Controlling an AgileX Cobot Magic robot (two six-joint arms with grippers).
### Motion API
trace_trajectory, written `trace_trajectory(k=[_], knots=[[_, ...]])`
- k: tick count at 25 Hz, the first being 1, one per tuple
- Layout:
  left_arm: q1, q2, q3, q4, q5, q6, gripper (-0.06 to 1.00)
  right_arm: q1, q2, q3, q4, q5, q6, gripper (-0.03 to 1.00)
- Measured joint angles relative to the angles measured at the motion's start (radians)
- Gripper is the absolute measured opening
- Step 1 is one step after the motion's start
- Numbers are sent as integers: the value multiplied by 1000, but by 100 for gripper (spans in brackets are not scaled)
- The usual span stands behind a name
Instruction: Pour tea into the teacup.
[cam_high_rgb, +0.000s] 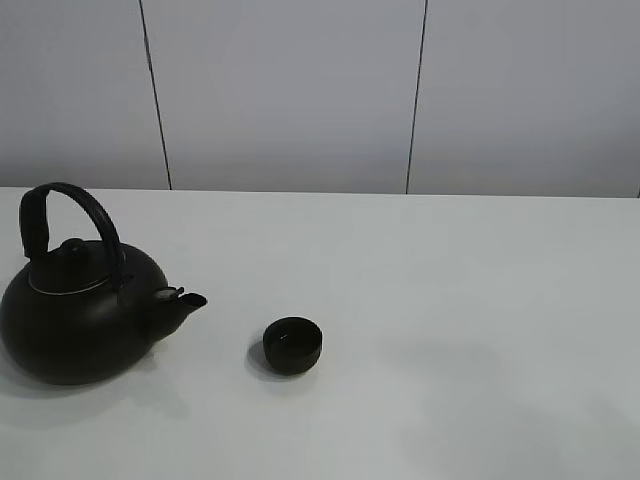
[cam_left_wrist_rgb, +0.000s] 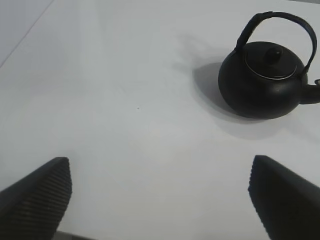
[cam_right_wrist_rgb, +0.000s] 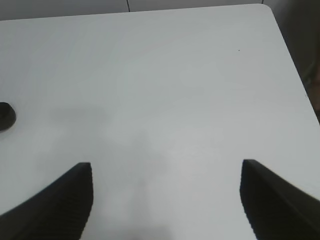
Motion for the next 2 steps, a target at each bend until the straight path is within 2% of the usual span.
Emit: trace_trajectory(k=[2], knots=[[0, 0, 4, 0, -14, 11, 69, 0, 0, 0, 0, 0, 0, 55]])
